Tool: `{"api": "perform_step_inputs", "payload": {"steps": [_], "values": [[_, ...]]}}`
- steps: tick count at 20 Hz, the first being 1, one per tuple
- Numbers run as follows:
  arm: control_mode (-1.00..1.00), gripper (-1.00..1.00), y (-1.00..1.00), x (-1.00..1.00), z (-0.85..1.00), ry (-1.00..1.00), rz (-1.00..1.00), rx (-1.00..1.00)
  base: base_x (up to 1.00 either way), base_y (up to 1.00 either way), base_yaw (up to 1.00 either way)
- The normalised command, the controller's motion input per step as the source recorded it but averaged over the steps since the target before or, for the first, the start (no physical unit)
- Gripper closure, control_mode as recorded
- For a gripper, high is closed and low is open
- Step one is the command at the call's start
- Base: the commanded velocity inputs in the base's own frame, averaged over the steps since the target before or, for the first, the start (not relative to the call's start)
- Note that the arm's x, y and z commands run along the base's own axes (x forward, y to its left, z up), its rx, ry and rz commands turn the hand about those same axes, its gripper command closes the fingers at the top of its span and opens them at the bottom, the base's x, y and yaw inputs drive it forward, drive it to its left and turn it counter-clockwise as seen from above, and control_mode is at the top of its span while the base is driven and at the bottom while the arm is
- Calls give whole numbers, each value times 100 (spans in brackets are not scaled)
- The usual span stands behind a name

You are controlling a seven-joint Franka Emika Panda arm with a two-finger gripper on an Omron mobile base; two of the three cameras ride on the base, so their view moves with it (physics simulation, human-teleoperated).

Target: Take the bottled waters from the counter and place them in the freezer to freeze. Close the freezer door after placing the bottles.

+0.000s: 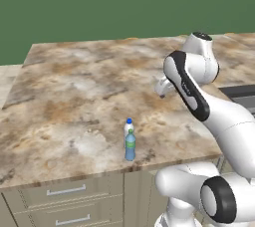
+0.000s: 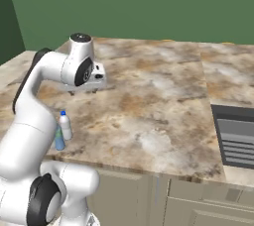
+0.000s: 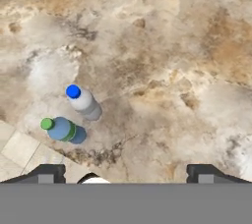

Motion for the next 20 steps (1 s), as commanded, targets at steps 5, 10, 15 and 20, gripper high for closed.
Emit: {"api": "perform_step_inputs", "payload": {"steps": [5, 10, 15, 20], "values": [[-100, -100, 0, -3, -17, -26, 45, 0, 0, 0, 0], [-100, -100, 0, 2, -25, -21, 50, 0, 0, 0, 0], [-100, -100, 11, 18, -20, -5, 60, 1, 0, 0, 0], [-100, -100, 0, 26, -15, 0, 46, 12, 0, 0, 0]]}}
